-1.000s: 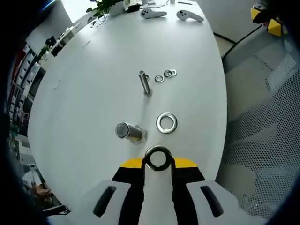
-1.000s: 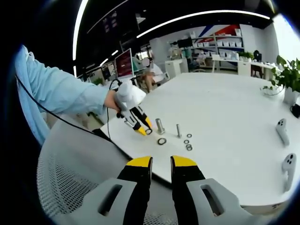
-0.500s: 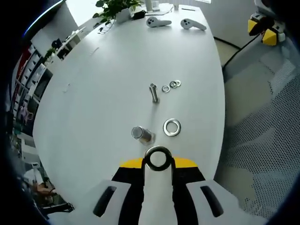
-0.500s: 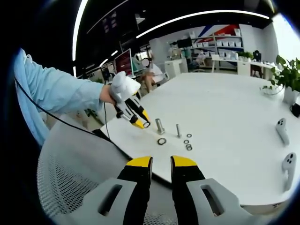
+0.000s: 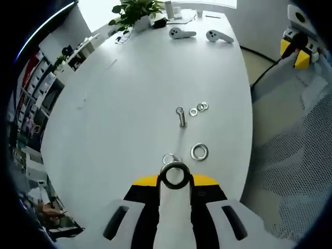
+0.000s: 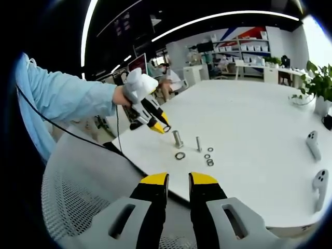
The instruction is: Place the washer onto the threaded stud by aligning its center hole with the stud, sliding it down to the base, and recovering from edge contact or off-axis alignment until the washer reaches the visible bottom stop.
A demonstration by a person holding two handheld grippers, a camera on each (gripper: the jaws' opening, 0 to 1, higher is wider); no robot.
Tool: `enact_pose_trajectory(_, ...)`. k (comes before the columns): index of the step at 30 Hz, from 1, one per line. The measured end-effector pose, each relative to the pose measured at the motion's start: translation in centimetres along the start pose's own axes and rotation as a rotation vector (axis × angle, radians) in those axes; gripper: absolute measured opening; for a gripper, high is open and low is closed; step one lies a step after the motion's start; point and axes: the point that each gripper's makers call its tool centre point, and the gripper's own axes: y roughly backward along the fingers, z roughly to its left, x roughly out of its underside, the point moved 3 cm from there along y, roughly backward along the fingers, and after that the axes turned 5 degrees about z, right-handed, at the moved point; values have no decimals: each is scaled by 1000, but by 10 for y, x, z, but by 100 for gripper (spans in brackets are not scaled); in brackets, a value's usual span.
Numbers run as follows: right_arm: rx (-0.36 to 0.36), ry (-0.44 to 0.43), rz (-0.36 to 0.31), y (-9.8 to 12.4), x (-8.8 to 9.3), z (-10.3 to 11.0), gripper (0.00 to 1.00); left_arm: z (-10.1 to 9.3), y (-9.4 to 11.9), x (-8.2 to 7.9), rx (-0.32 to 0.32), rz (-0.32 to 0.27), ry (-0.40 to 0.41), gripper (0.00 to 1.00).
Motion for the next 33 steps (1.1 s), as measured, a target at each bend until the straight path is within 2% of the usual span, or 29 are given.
enact_pose_trajectory(16, -3, 1, 10, -1, 1, 0, 18, 6, -23, -14, 24, 58, -61, 19)
enact_pose_trajectory(18, -2, 0, 10, -1, 1, 0, 18, 6, -25, -14, 22, 70, -81, 19)
enact_pose_trajectory(33, -3, 0, 12, -1, 1, 0, 18, 7, -44, -10, 45, 102, -75, 19)
